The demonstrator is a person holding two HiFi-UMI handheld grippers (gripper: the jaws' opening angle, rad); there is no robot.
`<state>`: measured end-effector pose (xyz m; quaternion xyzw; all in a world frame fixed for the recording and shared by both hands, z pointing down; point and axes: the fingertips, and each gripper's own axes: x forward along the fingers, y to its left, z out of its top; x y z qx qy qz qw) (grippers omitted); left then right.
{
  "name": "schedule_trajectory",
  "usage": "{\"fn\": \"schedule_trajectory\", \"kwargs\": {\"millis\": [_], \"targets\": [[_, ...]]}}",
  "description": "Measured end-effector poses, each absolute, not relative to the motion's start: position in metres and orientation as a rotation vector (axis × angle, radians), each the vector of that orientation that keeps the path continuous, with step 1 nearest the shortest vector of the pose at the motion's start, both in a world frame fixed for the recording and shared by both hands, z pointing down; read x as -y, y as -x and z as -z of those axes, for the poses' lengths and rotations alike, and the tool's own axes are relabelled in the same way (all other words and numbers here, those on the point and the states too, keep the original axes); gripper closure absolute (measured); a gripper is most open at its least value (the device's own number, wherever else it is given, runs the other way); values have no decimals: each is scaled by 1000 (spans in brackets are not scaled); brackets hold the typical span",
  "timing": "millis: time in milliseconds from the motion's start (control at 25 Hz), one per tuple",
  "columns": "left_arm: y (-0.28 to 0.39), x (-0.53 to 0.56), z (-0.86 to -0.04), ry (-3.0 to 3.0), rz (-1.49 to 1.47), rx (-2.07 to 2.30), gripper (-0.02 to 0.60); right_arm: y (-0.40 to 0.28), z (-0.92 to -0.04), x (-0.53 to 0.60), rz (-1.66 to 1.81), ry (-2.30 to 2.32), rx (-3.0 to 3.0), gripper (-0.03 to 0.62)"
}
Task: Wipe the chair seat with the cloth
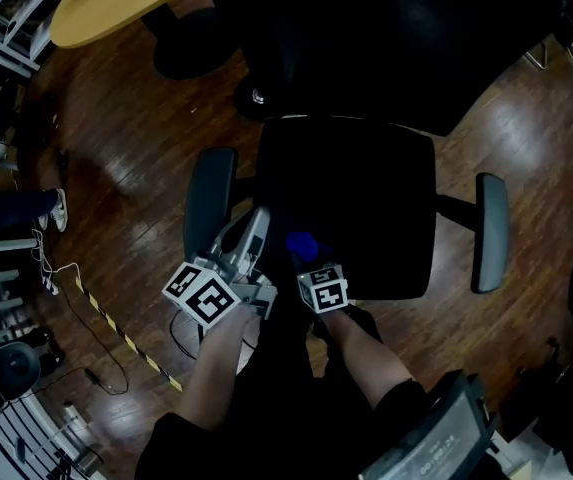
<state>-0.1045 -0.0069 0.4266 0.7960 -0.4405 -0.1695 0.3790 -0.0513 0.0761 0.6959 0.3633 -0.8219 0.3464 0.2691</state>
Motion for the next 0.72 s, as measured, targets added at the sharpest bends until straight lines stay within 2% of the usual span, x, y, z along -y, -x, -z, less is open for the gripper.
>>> {"fn": "schedule_trajectory", "kwargs": {"millis": [440, 560, 720], "targets": [[90, 15, -432, -2044, 385, 1095, 588, -227, -692, -66, -880, -1390, 1910, 519], [87, 15, -434, -2046, 370, 1078, 588, -254, -685, -68, -860, -1433, 1878, 519], [81, 18, -435, -2057, 357, 1059, 588, -254, -686, -66, -861, -1455, 1860, 519]]}}
